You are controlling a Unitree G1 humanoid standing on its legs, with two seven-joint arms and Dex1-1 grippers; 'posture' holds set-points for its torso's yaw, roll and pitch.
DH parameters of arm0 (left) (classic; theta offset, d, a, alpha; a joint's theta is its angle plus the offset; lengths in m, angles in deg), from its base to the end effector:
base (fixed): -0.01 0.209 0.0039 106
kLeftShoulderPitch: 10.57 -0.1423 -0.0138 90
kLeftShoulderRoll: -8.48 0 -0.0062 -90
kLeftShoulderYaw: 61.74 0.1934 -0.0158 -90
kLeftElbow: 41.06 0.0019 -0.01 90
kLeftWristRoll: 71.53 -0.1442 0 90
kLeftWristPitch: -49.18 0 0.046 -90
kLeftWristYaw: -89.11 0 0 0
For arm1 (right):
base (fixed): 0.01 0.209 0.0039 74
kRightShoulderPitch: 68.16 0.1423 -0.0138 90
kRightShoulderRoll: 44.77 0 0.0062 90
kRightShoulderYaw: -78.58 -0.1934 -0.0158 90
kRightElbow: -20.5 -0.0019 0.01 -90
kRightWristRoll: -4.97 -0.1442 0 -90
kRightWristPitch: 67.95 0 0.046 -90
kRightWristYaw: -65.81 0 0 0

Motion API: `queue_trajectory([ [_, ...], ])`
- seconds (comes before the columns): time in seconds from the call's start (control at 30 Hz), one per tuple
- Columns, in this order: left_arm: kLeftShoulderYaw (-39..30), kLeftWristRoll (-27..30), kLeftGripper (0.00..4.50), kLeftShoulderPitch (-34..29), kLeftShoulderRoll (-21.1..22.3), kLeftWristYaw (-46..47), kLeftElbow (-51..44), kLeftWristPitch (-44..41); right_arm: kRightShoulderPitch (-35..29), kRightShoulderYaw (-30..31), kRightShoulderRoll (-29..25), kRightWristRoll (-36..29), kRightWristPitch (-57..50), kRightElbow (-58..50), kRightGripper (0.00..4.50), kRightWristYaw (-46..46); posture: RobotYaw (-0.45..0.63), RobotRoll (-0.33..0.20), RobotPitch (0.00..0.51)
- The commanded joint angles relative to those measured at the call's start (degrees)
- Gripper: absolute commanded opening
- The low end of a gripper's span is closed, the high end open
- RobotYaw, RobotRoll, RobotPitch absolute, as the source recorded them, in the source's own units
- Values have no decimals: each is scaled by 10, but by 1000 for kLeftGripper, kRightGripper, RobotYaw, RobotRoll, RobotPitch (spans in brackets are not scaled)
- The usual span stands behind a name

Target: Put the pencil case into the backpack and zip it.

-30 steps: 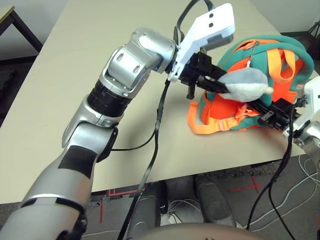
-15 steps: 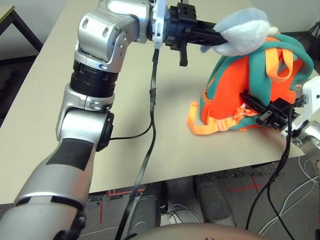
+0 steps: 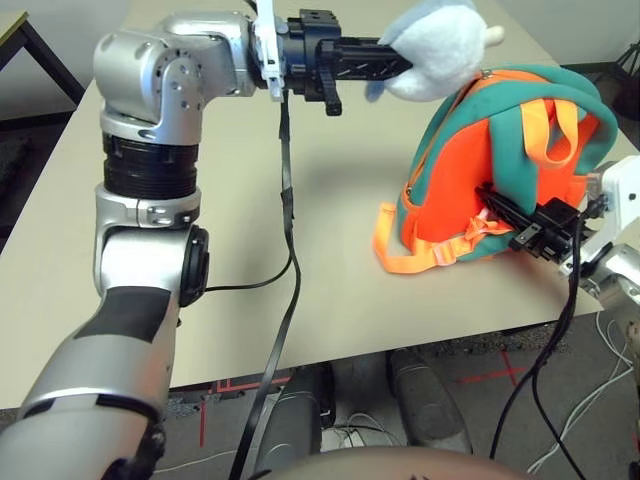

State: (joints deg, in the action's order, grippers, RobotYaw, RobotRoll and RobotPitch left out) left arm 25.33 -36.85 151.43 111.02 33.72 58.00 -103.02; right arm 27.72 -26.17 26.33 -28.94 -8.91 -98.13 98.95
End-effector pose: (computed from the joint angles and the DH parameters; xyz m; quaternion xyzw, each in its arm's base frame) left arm 0.3155 0.1633 0.3402 0.0101 0.0058 -0.5990 0.8007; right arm 0.2034 -0.2463 0.1714 -0.0632 -0.0399 0.3185 0.9450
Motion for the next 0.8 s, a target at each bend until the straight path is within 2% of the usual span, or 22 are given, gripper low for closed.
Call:
queue_trajectory([
  [0.03, -55, 21, 70, -13, 22, 40, -4, -30, -7, 15, 0, 1, -7, 8, 212, 5, -123, 0, 178],
  [0.3, -122, 106, 70, -101, 3, 112, -63, -118, -5, 21, 4, 4, -3, 13, 212, 4, -123, 0, 182],
  [0.5, -139, 158, 70, -194, -48, 169, -124, -159, -6, 23, 8, 6, 0, 14, 212, 1, -123, 0, 181],
  [0.6, -142, 171, 70, -220, -64, 190, -134, -162, -3, 24, 9, 7, 1, 16, 212, 0, -125, 0, 180],
  [0.8, -126, 186, 70, -254, -54, 194, -133, -160, -1, 24, 11, 10, 4, 18, 212, 1, -130, 0, 175],
])
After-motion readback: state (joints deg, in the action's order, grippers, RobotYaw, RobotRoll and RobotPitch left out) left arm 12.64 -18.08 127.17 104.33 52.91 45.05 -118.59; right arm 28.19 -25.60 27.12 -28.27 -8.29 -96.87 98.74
